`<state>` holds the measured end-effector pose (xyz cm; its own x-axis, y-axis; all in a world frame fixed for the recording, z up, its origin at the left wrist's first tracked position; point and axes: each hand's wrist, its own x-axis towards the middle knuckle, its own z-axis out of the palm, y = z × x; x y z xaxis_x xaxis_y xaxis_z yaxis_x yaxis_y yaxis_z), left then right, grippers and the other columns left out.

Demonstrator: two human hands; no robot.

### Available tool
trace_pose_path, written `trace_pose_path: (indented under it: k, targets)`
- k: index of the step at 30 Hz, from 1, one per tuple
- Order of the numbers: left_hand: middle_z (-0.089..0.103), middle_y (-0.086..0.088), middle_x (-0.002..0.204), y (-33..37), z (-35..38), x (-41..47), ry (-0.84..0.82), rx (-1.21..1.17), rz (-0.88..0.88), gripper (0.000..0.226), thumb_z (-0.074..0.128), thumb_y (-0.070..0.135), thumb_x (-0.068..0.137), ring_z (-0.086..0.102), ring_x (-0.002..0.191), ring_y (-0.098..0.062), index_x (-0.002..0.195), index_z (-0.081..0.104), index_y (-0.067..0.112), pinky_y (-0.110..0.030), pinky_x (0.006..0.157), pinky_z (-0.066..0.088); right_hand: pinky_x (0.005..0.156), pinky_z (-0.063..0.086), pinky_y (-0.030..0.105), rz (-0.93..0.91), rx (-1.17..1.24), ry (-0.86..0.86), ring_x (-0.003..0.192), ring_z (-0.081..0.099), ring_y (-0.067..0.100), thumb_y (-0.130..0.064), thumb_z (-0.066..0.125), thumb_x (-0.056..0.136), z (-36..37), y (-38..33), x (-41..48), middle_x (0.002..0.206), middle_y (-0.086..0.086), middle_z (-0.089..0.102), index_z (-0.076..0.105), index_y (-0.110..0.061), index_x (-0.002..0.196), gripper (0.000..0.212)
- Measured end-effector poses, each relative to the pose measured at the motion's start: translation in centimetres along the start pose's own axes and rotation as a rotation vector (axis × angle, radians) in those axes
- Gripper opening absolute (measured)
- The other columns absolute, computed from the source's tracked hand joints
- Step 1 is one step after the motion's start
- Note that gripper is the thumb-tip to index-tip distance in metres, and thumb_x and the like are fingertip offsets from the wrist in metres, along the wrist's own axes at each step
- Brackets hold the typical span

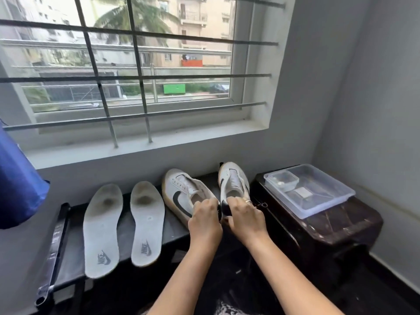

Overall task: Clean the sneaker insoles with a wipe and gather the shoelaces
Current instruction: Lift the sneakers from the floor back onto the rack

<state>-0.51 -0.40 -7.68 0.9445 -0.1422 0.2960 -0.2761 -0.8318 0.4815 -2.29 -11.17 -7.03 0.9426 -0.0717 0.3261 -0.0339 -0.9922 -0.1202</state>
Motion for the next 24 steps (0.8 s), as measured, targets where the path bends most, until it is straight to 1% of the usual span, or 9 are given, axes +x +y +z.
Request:
trace_pose_path:
  k: [3, 6, 9, 12, 15, 17, 18, 22, 24]
  targets:
    - [0.054, 0.002, 0.101, -0.5, 0.1, 0.2, -0.014, 0.019, 0.025, 0.024, 0.052, 0.008, 0.083, 0.046, 0.104, -0.019, 0.103, 0.051, 0.019, -0.030, 0.067, 0.041, 0.073, 0.051, 0.033, -0.006, 0.003, -0.013, 0.110, 0.053, 0.018, -0.021, 0.056, 0.089, -0.2, 0.0, 0.3, 0.110, -0.002, 0.059, 0.049, -0.017, 0.105, 0.017]
    - [0.049, 0.001, 0.106, -1.0, 0.2, -0.1, -0.029, 0.019, 0.037, 0.025, 0.060, 0.023, 0.083, 0.041, 0.108, -0.020, 0.106, 0.050, 0.019, -0.031, 0.069, 0.043, 0.074, 0.051, 0.035, -0.002, -0.002, -0.056, 0.112, 0.051, 0.019, -0.022, 0.058, 0.088, -0.5, -0.3, 0.5, 0.111, -0.002, 0.057, 0.048, -0.016, 0.105, 0.021]
    - [0.044, -0.001, 0.113, -1.6, 0.4, -0.3, -0.013, -0.032, 0.024, 0.034, 0.066, 0.033, 0.078, 0.037, 0.114, -0.023, 0.104, 0.051, 0.018, -0.034, 0.078, 0.048, 0.079, 0.050, 0.037, 0.021, 0.014, -0.100, 0.116, 0.046, 0.020, -0.027, 0.063, 0.085, -0.8, -0.3, 0.5, 0.113, -0.001, 0.056, 0.048, -0.016, 0.107, 0.029]
    - [0.034, -0.002, 0.130, -2.0, 0.3, -0.3, -0.026, -0.093, -0.003, 0.045, 0.070, 0.041, 0.072, 0.026, 0.127, -0.024, 0.108, 0.050, 0.020, -0.032, 0.089, 0.045, 0.085, 0.049, 0.038, 0.074, 0.083, -0.141, 0.120, 0.040, 0.020, -0.039, 0.066, 0.081, -0.9, 0.4, 0.4, 0.118, -0.005, 0.053, 0.051, -0.021, 0.115, 0.042]
    - [0.024, -0.004, 0.144, -1.9, 0.0, -0.3, -0.037, -0.186, -0.045, 0.054, 0.067, 0.051, 0.074, 0.013, 0.138, -0.024, 0.116, 0.050, 0.023, -0.034, 0.106, 0.030, 0.090, 0.044, 0.038, 0.241, 0.360, -0.013, 0.121, 0.039, 0.024, -0.044, 0.062, 0.081, -1.1, 1.2, 0.6, 0.124, -0.004, 0.051, 0.055, -0.028, 0.119, 0.042]
    - [0.022, -0.008, 0.147, -1.6, -0.5, 0.0, 0.016, -0.303, -0.139, 0.062, 0.065, 0.052, 0.077, 0.011, 0.140, -0.025, 0.127, 0.046, 0.020, -0.035, 0.113, 0.016, 0.089, 0.039, 0.035, 0.435, 0.572, 0.130, 0.118, 0.042, 0.029, -0.040, 0.059, 0.084, -1.0, 2.0, 1.1, 0.128, 0.003, 0.051, 0.054, -0.024, 0.120, 0.040]
    - [0.024, -0.010, 0.147, -1.5, -0.7, 0.3, 0.052, -0.363, -0.204, 0.064, 0.065, 0.050, 0.079, 0.013, 0.140, -0.026, 0.131, 0.043, 0.019, -0.035, 0.114, 0.014, 0.088, 0.038, 0.035, 0.532, 0.626, 0.138, 0.118, 0.044, 0.031, -0.042, 0.057, 0.085, -0.8, 2.4, 1.4, 0.130, 0.006, 0.050, 0.052, -0.021, 0.122, 0.043]
    - [0.035, -0.017, 0.144, -1.9, -1.0, 1.9, 0.077, -0.481, -0.457, 0.076, 0.066, 0.041, 0.081, 0.029, 0.135, -0.033, 0.140, 0.032, 0.007, -0.040, 0.111, 0.021, 0.091, 0.049, 0.046, 0.813, 0.751, -0.206, 0.115, 0.051, 0.033, -0.060, 0.057, 0.077, 0.4, 3.2, 2.8, 0.134, 0.010, 0.048, 0.038, -0.014, 0.135, 0.076]
    - [0.036, -0.017, 0.145, -2.0, -1.0, 2.2, 0.045, -0.504, -0.496, 0.079, 0.067, 0.039, 0.080, 0.030, 0.135, -0.033, 0.141, 0.030, 0.005, -0.041, 0.111, 0.024, 0.089, 0.051, 0.047, 0.862, 0.846, -0.274, 0.108, 0.056, 0.032, -0.058, 0.061, 0.074, 0.2, 3.0, 3.5, 0.125, 0.011, 0.054, 0.046, -0.011, 0.128, 0.073]
